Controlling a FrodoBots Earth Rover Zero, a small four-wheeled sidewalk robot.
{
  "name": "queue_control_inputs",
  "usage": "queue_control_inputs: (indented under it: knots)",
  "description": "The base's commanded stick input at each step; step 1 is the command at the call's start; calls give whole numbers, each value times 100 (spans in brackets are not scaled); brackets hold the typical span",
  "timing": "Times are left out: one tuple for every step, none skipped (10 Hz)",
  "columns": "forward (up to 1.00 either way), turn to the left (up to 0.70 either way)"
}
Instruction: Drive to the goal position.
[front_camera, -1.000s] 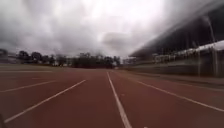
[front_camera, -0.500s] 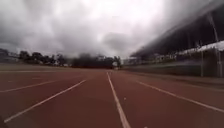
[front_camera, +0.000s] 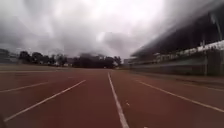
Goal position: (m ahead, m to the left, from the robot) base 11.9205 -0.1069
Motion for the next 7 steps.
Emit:
queue_control_inputs:
  knots:
    - [67, 0]
    - [67, 0]
    - [67, 0]
    - [67, 0]
    - [67, 0]
    - [67, 0]
    - [67, 0]
